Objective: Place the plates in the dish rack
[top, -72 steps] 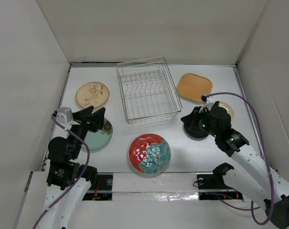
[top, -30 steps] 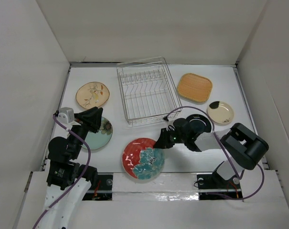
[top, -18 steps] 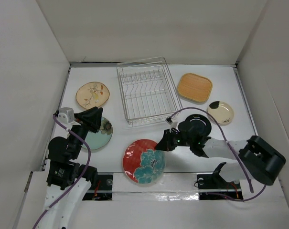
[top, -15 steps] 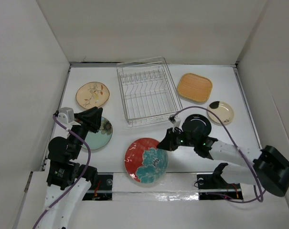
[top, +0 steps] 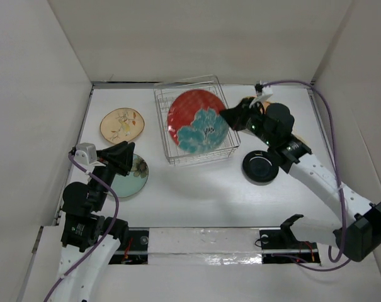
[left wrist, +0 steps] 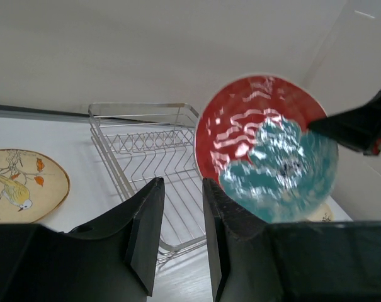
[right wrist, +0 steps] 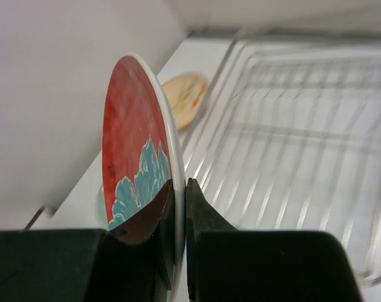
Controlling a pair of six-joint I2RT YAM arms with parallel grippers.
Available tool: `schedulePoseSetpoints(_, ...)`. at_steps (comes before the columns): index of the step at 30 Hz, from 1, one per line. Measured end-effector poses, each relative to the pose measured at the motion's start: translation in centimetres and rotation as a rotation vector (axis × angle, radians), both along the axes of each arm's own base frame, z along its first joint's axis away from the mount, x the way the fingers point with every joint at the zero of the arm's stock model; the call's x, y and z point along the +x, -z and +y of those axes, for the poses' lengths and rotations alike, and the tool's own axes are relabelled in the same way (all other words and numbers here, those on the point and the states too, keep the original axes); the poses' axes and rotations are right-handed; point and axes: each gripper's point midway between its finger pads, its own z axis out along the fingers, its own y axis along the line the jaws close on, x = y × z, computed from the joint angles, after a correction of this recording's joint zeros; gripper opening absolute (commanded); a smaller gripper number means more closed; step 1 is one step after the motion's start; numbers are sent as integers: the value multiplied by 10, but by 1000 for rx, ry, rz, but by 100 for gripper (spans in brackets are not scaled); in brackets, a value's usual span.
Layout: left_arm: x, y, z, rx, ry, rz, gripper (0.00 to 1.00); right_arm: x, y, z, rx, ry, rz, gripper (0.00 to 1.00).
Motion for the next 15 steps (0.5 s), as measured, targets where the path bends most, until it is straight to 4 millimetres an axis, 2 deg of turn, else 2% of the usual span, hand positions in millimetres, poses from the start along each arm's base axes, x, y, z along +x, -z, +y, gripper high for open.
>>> schedulePoseSetpoints(3, -1, 0, 0, -1, 0, -2, 28, 54, -23, -23, -49, 186, -69, 0)
schedulePoseSetpoints(8, -2, -1, 0, -1, 0, -5, 28, 127, -30, -59, -207, 425, -113, 0)
schedulePoseSetpoints(10, -2, -1, 0, -1, 0, -5, 28, 151, -30, -66, -283, 484, -130, 0)
schedulePoseSetpoints(15, -2, -1, 0, -1, 0, -4, 28, 193, -26, -74, -456, 577, -163, 0)
